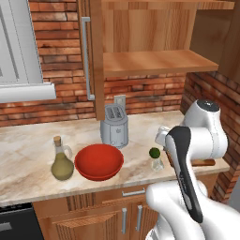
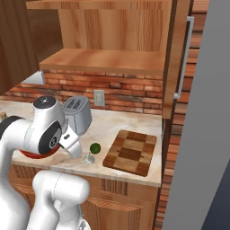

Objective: Open the cabinet. Place the bowl and condiment on the counter. Then place the lime and garlic on the cutting board.

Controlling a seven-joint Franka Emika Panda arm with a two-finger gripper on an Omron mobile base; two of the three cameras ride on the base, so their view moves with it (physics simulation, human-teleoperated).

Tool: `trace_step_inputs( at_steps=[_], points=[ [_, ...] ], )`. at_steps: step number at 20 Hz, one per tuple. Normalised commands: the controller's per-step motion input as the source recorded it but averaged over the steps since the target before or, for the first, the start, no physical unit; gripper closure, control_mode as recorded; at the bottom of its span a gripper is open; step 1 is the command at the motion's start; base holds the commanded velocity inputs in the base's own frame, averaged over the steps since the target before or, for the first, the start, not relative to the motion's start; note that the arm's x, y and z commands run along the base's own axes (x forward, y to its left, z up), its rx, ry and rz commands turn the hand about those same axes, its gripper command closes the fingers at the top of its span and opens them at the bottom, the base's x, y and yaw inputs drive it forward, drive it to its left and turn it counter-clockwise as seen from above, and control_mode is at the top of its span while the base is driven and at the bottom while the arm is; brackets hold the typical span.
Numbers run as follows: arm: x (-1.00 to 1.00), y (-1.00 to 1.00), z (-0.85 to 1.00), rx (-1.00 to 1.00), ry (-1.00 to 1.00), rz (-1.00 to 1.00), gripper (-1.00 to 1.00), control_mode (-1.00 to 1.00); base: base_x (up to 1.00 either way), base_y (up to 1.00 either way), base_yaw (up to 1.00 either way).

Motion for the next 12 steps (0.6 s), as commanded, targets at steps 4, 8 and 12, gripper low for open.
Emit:
trace_step_inputs(
  at_steps=[4,8,12],
  points=[
    [0.0,0.0,0.0,-0.08,-0.02,0.0,-1.0,-1.0,0.0,0.0,0.0],
    [0.0,0.0,-0.01,-0.06,-0.02,0.0,-1.0,-1.0,0.0,0.0,0.0],
    [0.0,-0.04,-0.11,0.0,-0.02,0.01,-1.0,-1.0,0.0,0.0,0.0]
  ],
)
